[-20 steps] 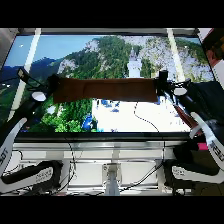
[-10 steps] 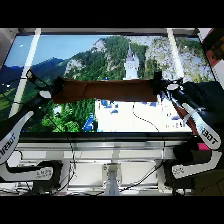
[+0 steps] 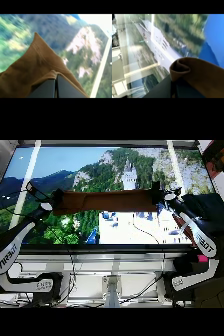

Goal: Fold the clothes and pants, and hang the long-sleeved shirts on hangers.

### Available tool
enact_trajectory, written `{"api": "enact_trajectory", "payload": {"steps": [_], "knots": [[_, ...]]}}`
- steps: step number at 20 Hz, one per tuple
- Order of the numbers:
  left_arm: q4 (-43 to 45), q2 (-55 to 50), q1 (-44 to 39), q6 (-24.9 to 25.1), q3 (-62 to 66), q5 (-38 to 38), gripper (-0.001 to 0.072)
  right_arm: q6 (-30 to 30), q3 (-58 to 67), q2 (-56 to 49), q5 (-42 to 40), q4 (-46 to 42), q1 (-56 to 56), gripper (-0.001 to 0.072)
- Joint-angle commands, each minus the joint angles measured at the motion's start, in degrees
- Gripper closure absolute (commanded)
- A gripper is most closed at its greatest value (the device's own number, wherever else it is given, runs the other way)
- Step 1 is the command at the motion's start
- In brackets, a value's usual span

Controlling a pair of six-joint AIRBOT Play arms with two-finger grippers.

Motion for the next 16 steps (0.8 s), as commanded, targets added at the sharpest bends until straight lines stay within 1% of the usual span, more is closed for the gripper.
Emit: {"api": "enact_trajectory", "payload": {"steps": [1, 2, 3, 4, 7, 8, 9, 11, 12, 14, 16], "knots": [[0.0, 0.0, -0.2, 0.0, 0.0, 0.3, 0.0498, 0.0, 0.5, -0.3, -0.5, -0.1, 0.6, 0.0497], [0.0, 0.0, -0.2, 0.0, 0.0, 0.3, 0.0253, 0.0, 0.5, -0.3, -0.4, -0.1, 0.6, 0.0346], [0.0, 0.0, -0.2, 0.0, 0.0, 0.3, 0.0061, 0.0, 0.5, -0.3, 0.0, -0.1, 0.6, 0.0298], [0.0, 0.0, -0.2, 0.0, 0.0, 0.4, 0.0025, 0.0, 0.5, -0.3, 0.6, -0.2, 0.6, 0.0298], [0.1, 1.0, -0.1, 0.2, 0.0, 0.4, 0.0025, -0.1, 0.5, 0.0, 2.3, -0.5, 0.4, 0.0298], [0.2, 1.8, 0.0, 1.2, 0.0, 0.8, 0.0025, -0.1, 0.5, 0.4, 2.4, -1.9, 0.3, 0.0298], [2.3, 2.8, 0.1, 2.8, 0.0, 1.1, 0.0025, -0.1, 0.5, 1.1, 3.1, -4.0, 0.0, 0.0299], [10.5, 5.8, 0.3, 6.2, 0.0, 1.1, 0.0025, -0.8, 0.5, 3.1, 4.7, -9.4, -1.5, 0.03], [13.3, 7.7, 0.7, 6.5, 0.0, 0.7, 0.0026, -3.4, 0.5, 4.5, 5.7, -12.2, -2.7, 0.03], [13.6, 10.9, 1.9, 6.4, 0.0, -1.0, 0.0026, -11.4, 0.5, 7.4, 9.0, -16.2, -5.5, 0.03], [13.6, 13.0, 4.0, 6.4, 0.0, -4.1, 0.0025, -18.7, 0.5, 10.3, 14.3, -19.1, -8.8, 0.0299]]}}
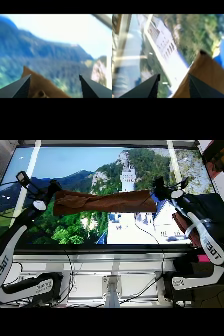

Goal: Fold the clothes and pants, and hang the long-sleeved shirts on hangers.

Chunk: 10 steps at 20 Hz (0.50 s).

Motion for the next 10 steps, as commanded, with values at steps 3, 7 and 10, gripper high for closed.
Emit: {"api": "enact_trajectory", "payload": {"steps": [3, 7, 10], "knots": [[1.5, 4.3, 7.4, -1.8, 0.0, -17.7, 0.0024, -13.4, 0.0, 7.1, 14.0, -8.1, -7.9, 0.0299], [1.6, 2.5, 16.6, -2.4, 0.1, -39.8, 0.002, -13.4, 0.0, 8.7, 18.0, -9.4, -9.9, 0.03], [-5.0, -1.4, 23.2, 3.3, 1.9, -53.2, 0.0012, -13.4, 0.0, 8.7, 18.1, -9.4, -9.9, 0.03]]}}
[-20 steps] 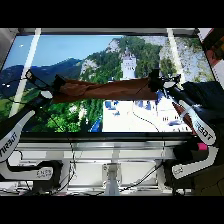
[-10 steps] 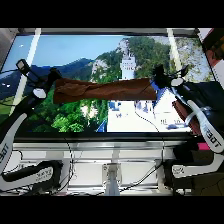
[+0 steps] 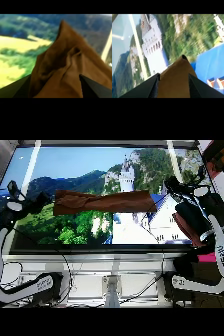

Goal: Fold the clothes and pants, and hang the long-sleeved shirts on hangers.

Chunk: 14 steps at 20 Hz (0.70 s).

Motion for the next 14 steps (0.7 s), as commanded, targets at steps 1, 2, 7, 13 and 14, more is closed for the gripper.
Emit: {"api": "enact_trajectory", "payload": {"steps": [1, 2, 7, 13, 14], "knots": [[-8.7, -4.3, 7.4, 6.3, 2.1, -19.4, 0.0008, -0.9, 0.0, 0.6, 2.0, -0.7, -0.6, 0.03], [-12.0, -6.0, 8.3, 8.4, 3.1, -21.1, 0.0006, -0.9, 0.0, 0.6, 2.0, -0.8, -0.6, 0.03], [-15.3, -14.3, 8.5, 12.7, 10.2, -22.3, 0.0005, -0.9, 0.0, 0.6, 2.3, -0.7, -0.6, 0.03], [-11.9, -21.4, 8.6, 12.8, 18.4, -27.0, 0.0005, -0.9, 0.0, 0.6, 2.2, -0.7, -0.6, 0.0301], [-11.3, -22.7, 8.6, 12.9, 19.8, -28.6, 0.0005, -0.9, 0.0, 0.6, 2.2, -0.7, -0.6, 0.0301]]}}
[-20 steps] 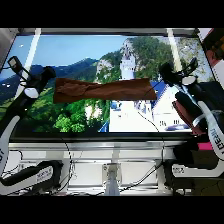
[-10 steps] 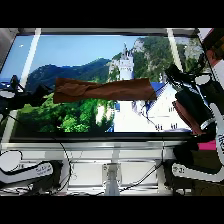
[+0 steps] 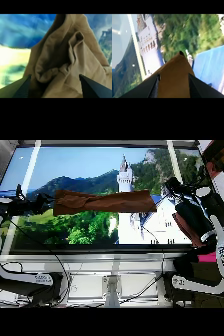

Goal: Fold the clothes and pants, and hang the long-sleeved shirts on hangers.

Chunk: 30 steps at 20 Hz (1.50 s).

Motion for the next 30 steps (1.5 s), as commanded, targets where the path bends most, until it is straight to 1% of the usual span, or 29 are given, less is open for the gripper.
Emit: {"api": "enact_trajectory", "payload": {"steps": [1, 2, 5, 7, 12, 15, 17, 19, 20, 23, 25, 26, 27, 28, 29, 30], "knots": [[1.8, -4.4, 0.1, 2.1, 4.9, -5.4, 0.0005, 0.0, 0.0, 0.0, 0.0, 0.0, 0.0, 0.0301], [1.7, -5.3, 0.1, 4.1, 5.7, -6.1, 0.0005, 0.0, 0.0, 0.0, 0.0, 0.0, 0.0, 0.0301], [2.0, -6.5, 0.1, 6.9, 6.3, -3.8, 0.0005, 0.0, 0.0, 0.0, 0.0, 0.0, 0.0, 0.0304], [2.2, -7.1, 0.4, 6.9, 6.4, -2.3, 0.0005, 0.0, 0.0, 0.0, -0.3, 0.0, 0.0, 0.0303], [1.7, -9.4, 0.6, 6.8, 7.7, -4.2, 0.0006, 0.0, 0.0, 0.0, -0.8, 0.0, 0.0, 0.0304], [-2.6, -11.6, 0.5, 6.9, 8.2, -5.9, 0.0006, 0.0, 0.0, 0.0, -0.8, 0.1, 0.0, 0.0304], [-4.5, -12.9, 0.5, 7.1, 8.3, -8.5, 0.0006, 0.0, 0.0, 0.0, -0.7, 0.2, 0.0, 0.0304], [-4.3, -13.4, 0.0, 10.3, 8.3, -11.4, 0.0006, 0.0, 0.0, 0.0, -0.4, 0.6, 0.0, 0.0304], [-4.3, -13.4, -0.3, 10.7, 8.3, -11.6, 0.0007, 0.1, 0.0, 0.0, -0.1, 0.7, 0.0, 0.0304], [-4.6, -13.4, -3.0, 10.9, 8.7, -11.1, 0.0012, 0.0, 0.0, 0.0, 0.2, 0.7, 0.1, 0.0304], [-4.5, -13.4, -5.4, 13.3, 8.7, -9.9, 0.0016, 0.0, 0.0, 0.0, 0.3, 0.9, 0.6, 0.0305], [-4.8, -13.4, -6.7, 14.8, 8.7, -8.7, 0.0037, 0.0, 0.0, 0.0, 0.6, 1.2, 1.0, 0.0305], [-4.7, -13.4, -7.9, 15.4, 8.9, -6.9, 0.015, 0.0, 0.0, 0.0, 1.0, 1.7, 1.4, 0.0305], [-4.8, -13.4, -8.6, 15.4, 9.2, -6.2, 0.0361, 0.0, 0.0, 0.1, 1.3, 1.9, 1.7, 0.0306], [-4.7, -13.4, -9.2, 15.5, 9.8, -5.9, 0.0591, 0.0, 0.0, 0.1, 1.5, 2.1, 2.0, 0.0306], [-4.8, -13.4, -9.6, 15.4, 10.6, -6.1, 0.0683, 0.0, 0.0, 0.1, 1.6, 2.2, 2.3, 0.0307]]}}
